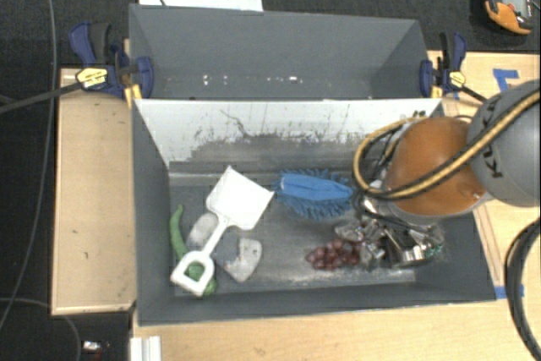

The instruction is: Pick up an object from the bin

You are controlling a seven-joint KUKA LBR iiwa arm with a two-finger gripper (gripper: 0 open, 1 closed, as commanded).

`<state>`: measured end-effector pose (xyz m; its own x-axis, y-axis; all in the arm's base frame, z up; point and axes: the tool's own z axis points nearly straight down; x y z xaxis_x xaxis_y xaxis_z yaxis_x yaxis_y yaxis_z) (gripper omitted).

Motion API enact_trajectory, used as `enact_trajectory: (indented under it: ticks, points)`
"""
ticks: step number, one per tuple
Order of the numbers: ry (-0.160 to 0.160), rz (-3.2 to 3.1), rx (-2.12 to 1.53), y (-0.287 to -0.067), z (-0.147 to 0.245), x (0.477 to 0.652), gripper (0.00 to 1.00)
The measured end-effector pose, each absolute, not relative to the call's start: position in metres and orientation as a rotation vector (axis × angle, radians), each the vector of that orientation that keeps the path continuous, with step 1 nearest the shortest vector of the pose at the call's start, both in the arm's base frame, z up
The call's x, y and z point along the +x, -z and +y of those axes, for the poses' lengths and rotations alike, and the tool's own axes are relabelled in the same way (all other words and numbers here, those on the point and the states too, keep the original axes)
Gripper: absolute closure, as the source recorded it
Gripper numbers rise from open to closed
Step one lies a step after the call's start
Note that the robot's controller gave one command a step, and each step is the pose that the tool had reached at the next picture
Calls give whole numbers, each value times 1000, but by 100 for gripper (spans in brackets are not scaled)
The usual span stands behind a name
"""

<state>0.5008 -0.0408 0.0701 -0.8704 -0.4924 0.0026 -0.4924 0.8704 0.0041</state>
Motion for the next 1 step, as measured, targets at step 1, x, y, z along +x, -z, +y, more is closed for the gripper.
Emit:
enact_trajectory:
  ticks: [1]
  points:
    - [5,-3037,798,-90,-40,501,100]
